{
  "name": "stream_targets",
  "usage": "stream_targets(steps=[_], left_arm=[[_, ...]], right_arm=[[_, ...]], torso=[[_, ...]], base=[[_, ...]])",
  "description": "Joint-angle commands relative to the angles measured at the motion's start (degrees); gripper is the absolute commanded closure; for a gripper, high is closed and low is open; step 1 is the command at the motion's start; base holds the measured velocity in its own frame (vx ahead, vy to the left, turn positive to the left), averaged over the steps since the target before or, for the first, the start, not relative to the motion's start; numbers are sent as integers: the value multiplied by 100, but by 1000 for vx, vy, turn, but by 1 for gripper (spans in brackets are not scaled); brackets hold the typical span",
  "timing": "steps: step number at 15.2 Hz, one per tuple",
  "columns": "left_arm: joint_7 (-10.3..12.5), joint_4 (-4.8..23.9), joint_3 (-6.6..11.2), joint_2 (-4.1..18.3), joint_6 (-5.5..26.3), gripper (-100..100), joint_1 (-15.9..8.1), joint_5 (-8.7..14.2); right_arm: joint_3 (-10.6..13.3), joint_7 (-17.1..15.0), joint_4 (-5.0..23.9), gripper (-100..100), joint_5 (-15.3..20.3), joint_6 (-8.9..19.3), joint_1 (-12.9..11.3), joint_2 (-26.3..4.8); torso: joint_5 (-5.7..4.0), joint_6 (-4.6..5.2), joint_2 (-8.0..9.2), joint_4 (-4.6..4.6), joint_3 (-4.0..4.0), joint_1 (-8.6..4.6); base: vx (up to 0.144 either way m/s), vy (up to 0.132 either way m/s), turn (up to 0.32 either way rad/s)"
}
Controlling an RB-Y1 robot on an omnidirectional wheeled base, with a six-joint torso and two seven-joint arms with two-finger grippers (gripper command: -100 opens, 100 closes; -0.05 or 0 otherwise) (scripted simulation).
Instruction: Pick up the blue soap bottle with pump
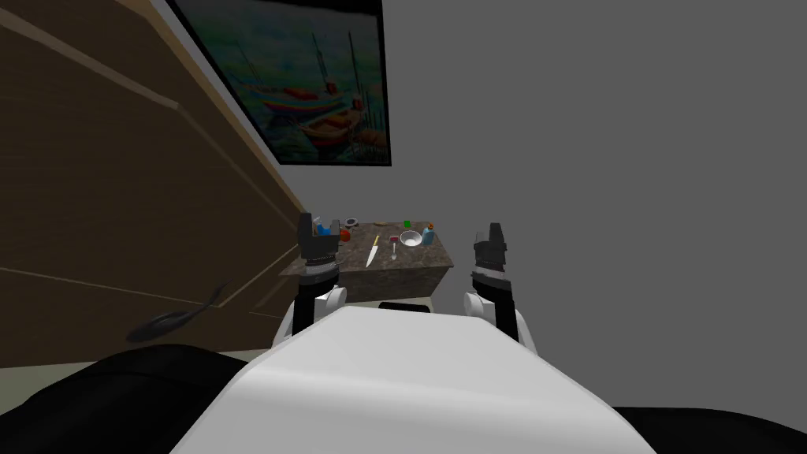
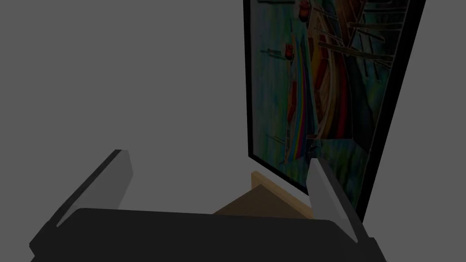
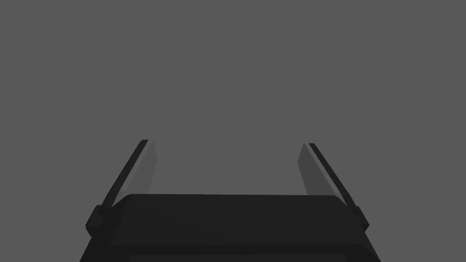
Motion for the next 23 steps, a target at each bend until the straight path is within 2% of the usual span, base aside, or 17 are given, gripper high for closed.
stream_targets(steps=[1,2,6,9,10,11,12,13,14,15,16,17,19,20,21,22,23], left_arm=[[0,0,0,0,0,0,0,0],[0,0,0,0,0,0,-1,0],[0,0,-1,0,0,0,-1,0],[0,0,-1,0,0,0,-1,0],[0,0,-1,0,0,0,-1,0],[0,0,-1,0,0,0,-1,0],[0,0,-1,0,0,0,-1,0],[0,0,-1,0,0,0,-1,0],[0,0,-1,0,0,0,-1,0],[0,0,-1,-1,0,0,-1,0],[0,0,-1,0,0,0,-1,0],[0,0,0,0,0,0,0,0],[0,0,-1,0,0,0,-1,0],[0,0,0,0,0,0,0,0],[0,0,-1,0,0,0,-1,0],[0,0,-1,0,0,0,-1,0],[0,0,-1,0,0,0,-1,0]], right_arm=[[-96,-43,106,-100,98,-53,124,-280],[-96,-43,106,-100,98,-53,124,-280],[-328,-148,364,-100,339,-183,429,-831],[-432,-195,480,-100,448,-241,566,-1089],[-548,-247,610,-100,569,-306,718,-1271],[-548,-247,610,-100,569,-306,718,-1345],[-674,-304,752,-100,702,-378,885,-1492],[-674,-304,752,-100,702,-378,885,-1617],[-811,-365,905,-100,847,-455,1065,-1757],[-811,-365,905,-100,847,-455,1065,-1911],[-811,-365,905,-100,847,-455,1065,-1913],[-956,-430,1070,-100,1001,-538,1259,-2120],[-956,-430,1070,-100,1001,-538,1259,-2221],[-1108,-498,1245,-100,1166,-626,1464,-2423],[-1108,-498,1245,-100,1166,-626,1464,-2539],[-1268,-570,1428,-100,1339,-719,1680,-2682],[-1268,-570,1428,-100,1339,-719,1680,-2817]], torso=[[0,0,0,0,0,0],[1,-2,2,0,1,3],[3,-1,5,1,3,15],[4,-2,8,1,4,17],[4,-2,7,1,4,17],[4,-4,8,1,4,18],[4,-1,9,2,5,19],[5,-2,9,2,5,21],[5,-2,9,2,5,21],[5,-2,10,2,6,22],[5,-2,11,2,6,21],[4,0,10,2,6,17],[5,-2,7,1,4,18],[4,0,6,1,3,14],[4,-3,7,1,4,15],[5,-3,7,1,4,17],[5,-3,8,1,4,22]], base=[[-4,20,125],[-8,32,145],[-10,45,157],[-12,46,147],[-17,55,231],[-18,54,167],[-13,61,186],[-10,60,181],[-17,65,216],[-18,58,203],[-10,38,76],[-3,51,181],[-2,43,134],[-6,50,218],[-9,56,224],[-7,74,277],[-7,77,219]])
